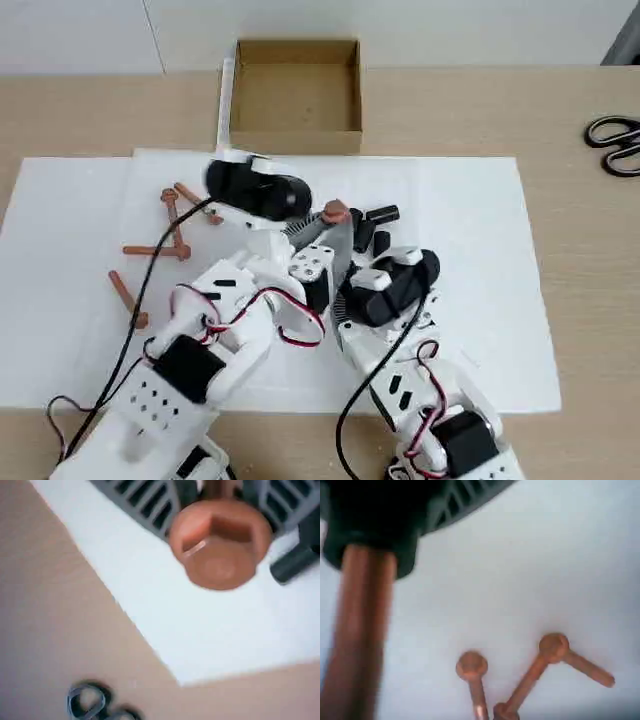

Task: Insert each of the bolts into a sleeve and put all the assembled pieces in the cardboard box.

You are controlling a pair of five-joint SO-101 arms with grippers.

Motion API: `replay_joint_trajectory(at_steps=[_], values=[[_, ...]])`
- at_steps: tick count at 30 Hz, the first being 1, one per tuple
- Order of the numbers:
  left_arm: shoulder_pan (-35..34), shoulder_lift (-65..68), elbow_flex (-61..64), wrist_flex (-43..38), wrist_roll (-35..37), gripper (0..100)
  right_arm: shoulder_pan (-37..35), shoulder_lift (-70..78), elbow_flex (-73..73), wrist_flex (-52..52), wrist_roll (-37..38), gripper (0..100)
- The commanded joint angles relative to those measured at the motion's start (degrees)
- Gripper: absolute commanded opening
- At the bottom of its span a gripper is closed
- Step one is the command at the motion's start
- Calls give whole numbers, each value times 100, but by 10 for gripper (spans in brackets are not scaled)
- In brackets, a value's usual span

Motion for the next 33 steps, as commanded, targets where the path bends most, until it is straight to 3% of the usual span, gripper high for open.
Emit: replay_joint_trajectory(at_steps=[1,6,21,33], values=[[-53,-9,-31,-105,-9,5,-13,-92,-97,-40,-53,3],[-53,0,-22,-70,-18,5,-13,-92,-158,-40,-53,3],[202,9,-31,1037,-18,5,-13,-92,-158,-40,-35,3],[352,9,189,1064,-255,5,-13,-92,-158,-40,-35,3]])
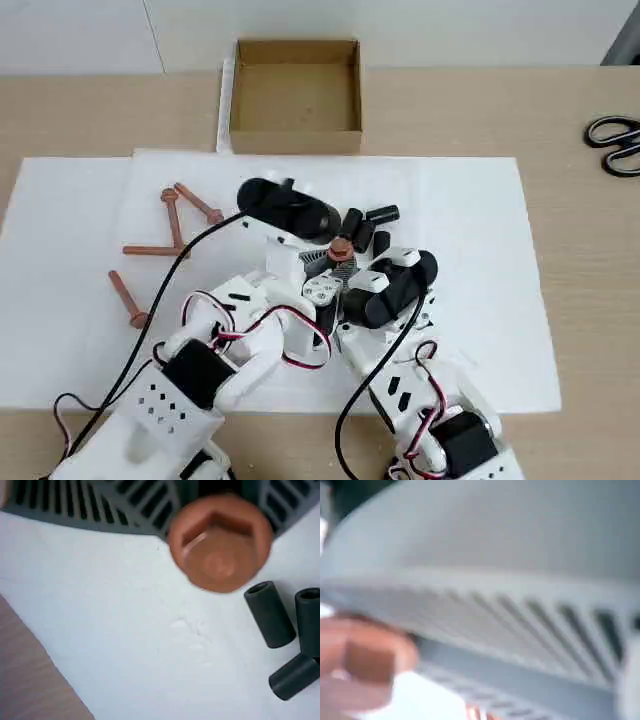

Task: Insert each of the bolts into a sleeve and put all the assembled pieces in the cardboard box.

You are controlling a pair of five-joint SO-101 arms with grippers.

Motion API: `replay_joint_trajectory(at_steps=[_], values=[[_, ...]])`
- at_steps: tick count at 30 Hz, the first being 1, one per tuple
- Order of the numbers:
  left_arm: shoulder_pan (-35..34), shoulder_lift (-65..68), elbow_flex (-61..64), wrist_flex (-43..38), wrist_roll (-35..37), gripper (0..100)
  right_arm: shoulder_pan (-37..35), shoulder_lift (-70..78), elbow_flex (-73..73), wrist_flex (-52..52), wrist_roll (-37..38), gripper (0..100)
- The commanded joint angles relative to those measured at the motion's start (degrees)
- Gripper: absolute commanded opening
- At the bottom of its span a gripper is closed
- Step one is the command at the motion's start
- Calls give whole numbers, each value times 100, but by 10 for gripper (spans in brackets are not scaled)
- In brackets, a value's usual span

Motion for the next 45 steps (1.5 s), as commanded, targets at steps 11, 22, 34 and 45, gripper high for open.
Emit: replay_joint_trajectory(at_steps=[11,22,34,45], values=[[-404,-62,-752,659,167,229,40,-66,-149,-40,-35,3],[-1785,-62,-2870,3226,-510,232,690,66,-255,127,316,3],[-3780,-62,-3433,4325,-888,232,1068,4497,-3886,-884,589,3],[-4695,-62,-3407,4352,-897,231,1473,9235,-7095,-3116,554,3]])
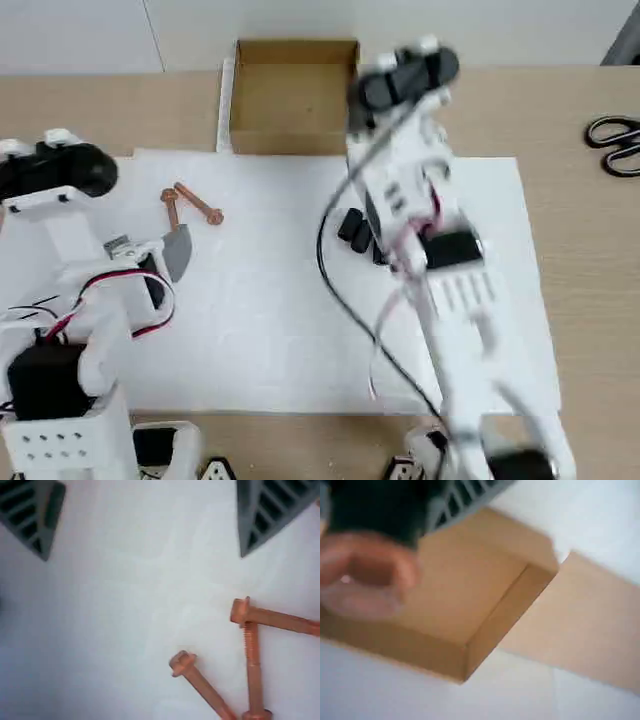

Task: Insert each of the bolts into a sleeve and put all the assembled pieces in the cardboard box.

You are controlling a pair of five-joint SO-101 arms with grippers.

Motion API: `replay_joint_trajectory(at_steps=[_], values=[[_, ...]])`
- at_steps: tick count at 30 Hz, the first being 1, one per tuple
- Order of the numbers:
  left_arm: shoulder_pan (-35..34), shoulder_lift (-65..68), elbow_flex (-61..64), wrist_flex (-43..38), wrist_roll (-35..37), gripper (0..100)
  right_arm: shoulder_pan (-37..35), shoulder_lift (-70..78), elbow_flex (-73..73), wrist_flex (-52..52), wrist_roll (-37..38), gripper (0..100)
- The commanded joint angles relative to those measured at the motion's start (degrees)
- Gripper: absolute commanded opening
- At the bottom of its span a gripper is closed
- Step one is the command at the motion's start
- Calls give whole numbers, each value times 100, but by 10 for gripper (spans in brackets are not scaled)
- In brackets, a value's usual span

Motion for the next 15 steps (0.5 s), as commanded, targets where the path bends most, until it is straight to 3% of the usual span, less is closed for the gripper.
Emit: replay_joint_trajectory(at_steps=[1,8,15], values=[[-123,-44,-224,97,-35,231,48,1332,-1169,-690,9,3],[-114,-44,-224,343,-26,231,57,3714,-2769,-2079,18,3],[-114,-44,-224,431,-18,231,48,5516,-4343,-2220,18,3]])
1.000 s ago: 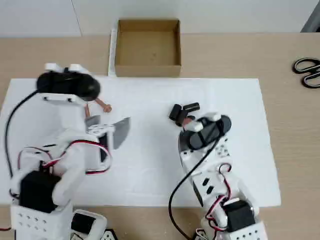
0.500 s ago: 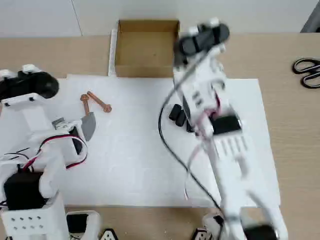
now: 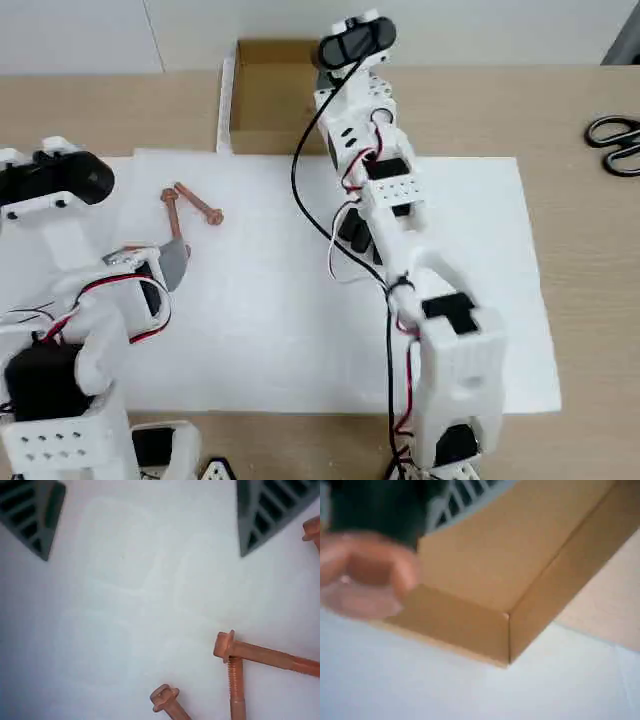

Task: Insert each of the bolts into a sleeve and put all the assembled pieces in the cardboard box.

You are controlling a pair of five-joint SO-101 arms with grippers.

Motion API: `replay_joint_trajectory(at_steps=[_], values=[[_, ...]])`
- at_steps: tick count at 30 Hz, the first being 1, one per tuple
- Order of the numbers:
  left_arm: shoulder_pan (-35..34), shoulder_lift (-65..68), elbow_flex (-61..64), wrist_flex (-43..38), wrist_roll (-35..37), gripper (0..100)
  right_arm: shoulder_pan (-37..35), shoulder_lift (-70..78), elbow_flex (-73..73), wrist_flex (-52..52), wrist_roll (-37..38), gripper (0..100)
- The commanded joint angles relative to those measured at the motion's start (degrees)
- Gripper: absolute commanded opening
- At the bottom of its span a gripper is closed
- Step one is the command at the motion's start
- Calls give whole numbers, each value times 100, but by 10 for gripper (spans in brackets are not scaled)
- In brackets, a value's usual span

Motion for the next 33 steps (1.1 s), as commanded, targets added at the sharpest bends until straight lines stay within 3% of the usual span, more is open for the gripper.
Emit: replay_joint_trajectory(at_steps=[1,15,22,33], values=[[-26,-44,-224,62,0,231,66,532,-985,-198,18,3],[-26,-44,-224,308,9,232,101,2176,-2013,-198,18,8],[-26,-44,-224,308,9,232,127,2299,-2127,48,26,162],[-9,-44,-224,308,-9,232,163,2246,-2857,462,26,177]])
